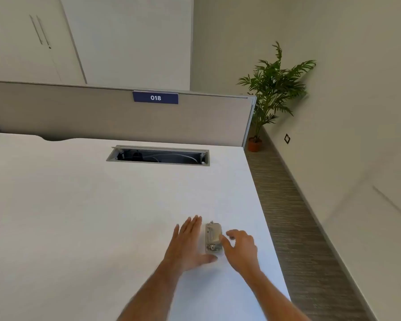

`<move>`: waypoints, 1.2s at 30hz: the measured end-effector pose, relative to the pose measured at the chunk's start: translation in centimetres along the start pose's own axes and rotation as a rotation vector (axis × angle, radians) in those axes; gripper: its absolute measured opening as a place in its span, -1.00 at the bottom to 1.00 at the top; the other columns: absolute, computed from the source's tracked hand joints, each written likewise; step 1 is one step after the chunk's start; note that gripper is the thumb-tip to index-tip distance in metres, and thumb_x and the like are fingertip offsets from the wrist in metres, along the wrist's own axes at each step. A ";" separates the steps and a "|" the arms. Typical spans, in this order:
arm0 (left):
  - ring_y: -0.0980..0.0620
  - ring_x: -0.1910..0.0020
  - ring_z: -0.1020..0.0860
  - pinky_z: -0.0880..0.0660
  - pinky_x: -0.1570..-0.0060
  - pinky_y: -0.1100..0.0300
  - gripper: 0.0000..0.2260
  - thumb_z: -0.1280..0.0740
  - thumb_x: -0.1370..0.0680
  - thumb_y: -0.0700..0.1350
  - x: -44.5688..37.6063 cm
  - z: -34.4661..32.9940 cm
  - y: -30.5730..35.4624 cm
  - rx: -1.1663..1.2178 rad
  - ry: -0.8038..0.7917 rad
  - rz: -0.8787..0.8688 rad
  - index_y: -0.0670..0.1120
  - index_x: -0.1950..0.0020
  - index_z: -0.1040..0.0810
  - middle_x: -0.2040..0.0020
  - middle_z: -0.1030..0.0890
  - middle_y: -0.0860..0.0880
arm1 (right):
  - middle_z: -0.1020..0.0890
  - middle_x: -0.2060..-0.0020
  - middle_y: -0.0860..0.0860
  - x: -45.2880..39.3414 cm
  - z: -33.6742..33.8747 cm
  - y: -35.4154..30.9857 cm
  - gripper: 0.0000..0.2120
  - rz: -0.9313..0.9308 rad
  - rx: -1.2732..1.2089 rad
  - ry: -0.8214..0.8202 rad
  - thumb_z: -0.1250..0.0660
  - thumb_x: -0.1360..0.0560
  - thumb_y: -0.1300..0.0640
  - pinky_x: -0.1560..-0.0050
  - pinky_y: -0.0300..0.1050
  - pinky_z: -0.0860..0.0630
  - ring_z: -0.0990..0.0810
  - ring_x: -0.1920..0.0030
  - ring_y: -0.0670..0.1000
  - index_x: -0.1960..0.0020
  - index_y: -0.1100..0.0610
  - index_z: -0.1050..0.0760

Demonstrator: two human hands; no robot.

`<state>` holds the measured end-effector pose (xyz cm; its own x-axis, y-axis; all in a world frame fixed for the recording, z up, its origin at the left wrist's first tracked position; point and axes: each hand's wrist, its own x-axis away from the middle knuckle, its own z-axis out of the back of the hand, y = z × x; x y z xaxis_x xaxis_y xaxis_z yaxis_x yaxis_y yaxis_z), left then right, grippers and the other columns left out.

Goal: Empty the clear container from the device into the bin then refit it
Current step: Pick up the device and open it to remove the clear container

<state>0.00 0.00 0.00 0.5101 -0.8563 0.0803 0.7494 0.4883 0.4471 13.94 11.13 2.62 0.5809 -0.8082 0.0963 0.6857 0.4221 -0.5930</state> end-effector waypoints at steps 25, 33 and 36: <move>0.17 -0.29 -0.45 -0.39 -0.24 0.29 0.04 -0.59 -0.12 0.33 -3.5 0.1 -0.4 0.335 -0.072 -0.052 0.11 -0.50 -0.26 -0.39 -0.47 0.15 | -0.74 0.37 0.03 -1.2 0.7 -1.9 -0.77 -0.374 -0.683 -0.193 -0.44 -0.51 0.23 0.28 -0.20 -0.45 -0.65 0.29 -0.03 0.33 0.17 -0.71; 0.33 -0.28 -0.42 -0.35 -0.22 0.48 -0.02 -0.59 -0.08 0.39 -0.3 2.4 1.6 0.442 0.094 -0.147 0.23 -0.43 -0.30 -0.30 -0.43 0.31 | -0.75 0.10 0.09 0.2 3.9 -2.2 -0.89 -0.444 -1.016 -0.058 -0.52 -0.46 0.09 0.14 -0.02 -0.53 -0.66 0.05 0.10 0.14 0.14 -0.72; 0.31 -0.30 -0.43 -0.38 -0.22 0.48 -0.05 -0.59 -0.10 0.39 1.0 3.0 2.6 0.454 0.122 -0.208 0.25 -0.42 -0.30 -0.30 -0.42 0.33 | -0.76 0.05 0.18 0.1 5.1 -2.3 -0.70 -0.558 -1.170 -0.187 -0.43 -0.54 -0.01 0.22 0.03 -0.62 -0.73 0.15 0.21 -0.04 0.24 -0.67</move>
<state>1.19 -0.05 3.89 0.4358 -0.8885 -0.1435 0.5948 0.1646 0.7868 14.64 12.14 8.09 0.4610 -0.6483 0.6059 0.1231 -0.6294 -0.7672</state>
